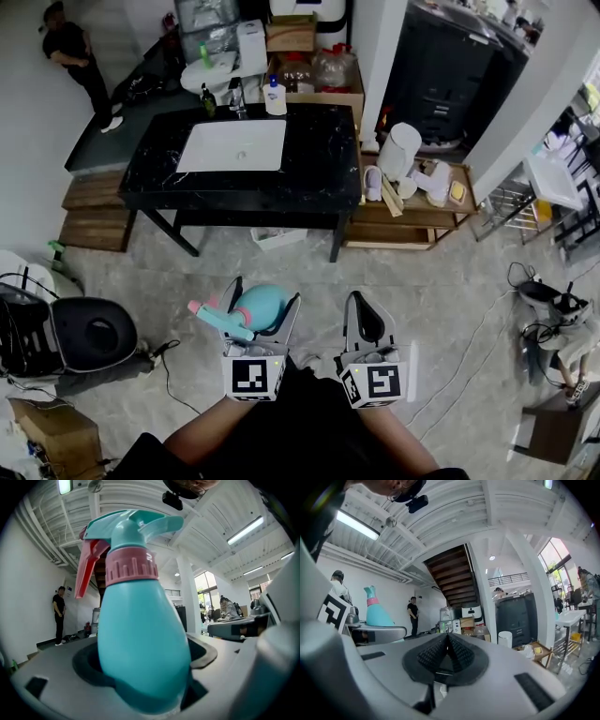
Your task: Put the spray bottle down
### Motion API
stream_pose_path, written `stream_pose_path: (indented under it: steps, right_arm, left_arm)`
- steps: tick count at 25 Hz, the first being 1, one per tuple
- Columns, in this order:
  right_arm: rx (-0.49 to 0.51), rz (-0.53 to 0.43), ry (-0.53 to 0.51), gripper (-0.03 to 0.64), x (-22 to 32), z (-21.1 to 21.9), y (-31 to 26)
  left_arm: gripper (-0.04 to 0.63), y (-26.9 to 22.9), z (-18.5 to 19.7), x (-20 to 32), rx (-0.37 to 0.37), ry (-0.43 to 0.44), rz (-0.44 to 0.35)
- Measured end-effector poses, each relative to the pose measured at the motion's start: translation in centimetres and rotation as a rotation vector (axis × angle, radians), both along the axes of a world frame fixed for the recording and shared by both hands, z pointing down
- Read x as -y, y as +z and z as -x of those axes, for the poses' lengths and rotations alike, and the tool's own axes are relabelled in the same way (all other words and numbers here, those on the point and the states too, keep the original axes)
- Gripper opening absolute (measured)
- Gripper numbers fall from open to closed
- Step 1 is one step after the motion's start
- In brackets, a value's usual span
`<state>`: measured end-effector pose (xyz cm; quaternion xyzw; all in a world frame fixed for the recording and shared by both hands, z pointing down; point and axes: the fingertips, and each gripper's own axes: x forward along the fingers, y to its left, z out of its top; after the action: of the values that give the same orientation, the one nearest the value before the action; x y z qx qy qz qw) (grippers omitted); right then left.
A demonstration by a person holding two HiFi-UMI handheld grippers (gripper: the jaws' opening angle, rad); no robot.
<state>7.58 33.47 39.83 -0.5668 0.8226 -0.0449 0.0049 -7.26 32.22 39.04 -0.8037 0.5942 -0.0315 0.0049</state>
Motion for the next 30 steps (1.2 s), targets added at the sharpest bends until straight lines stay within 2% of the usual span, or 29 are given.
stream_pose_path:
  steps: [9, 16, 22, 27, 30]
  right_arm:
    - [-0.004, 0.015, 0.001, 0.015, 0.0, -0.6, 0.6]
    - [-0.057, 0.023, 0.052, 0.015, 0.5, -2.5, 1.2]
    - [-0.049, 0.037, 0.087, 0.015, 3.6, -3.9, 1.5]
    - [-0.053, 0.037, 0.037, 0.015, 7.7, -2.0, 1.5]
    - [-0.068, 0.035, 0.006, 0.015, 10.6, -0.8, 1.2]
  left_arm:
    - [0.436, 0.6, 1.0, 0.8, 0.034, -0.015, 0.023]
    - [0.436, 1.3, -1.9, 3.6, -0.021, 0.059, 0.024]
    - [0.436, 1.3, -3.6, 6.8, -0.014, 0.095, 0.021]
    - [0.436, 1.3, -3.3, 10.0, -0.058, 0.078, 0.047]
    - [0.436, 1.3, -2.7, 12.9, -0.040, 0.075, 0.045]
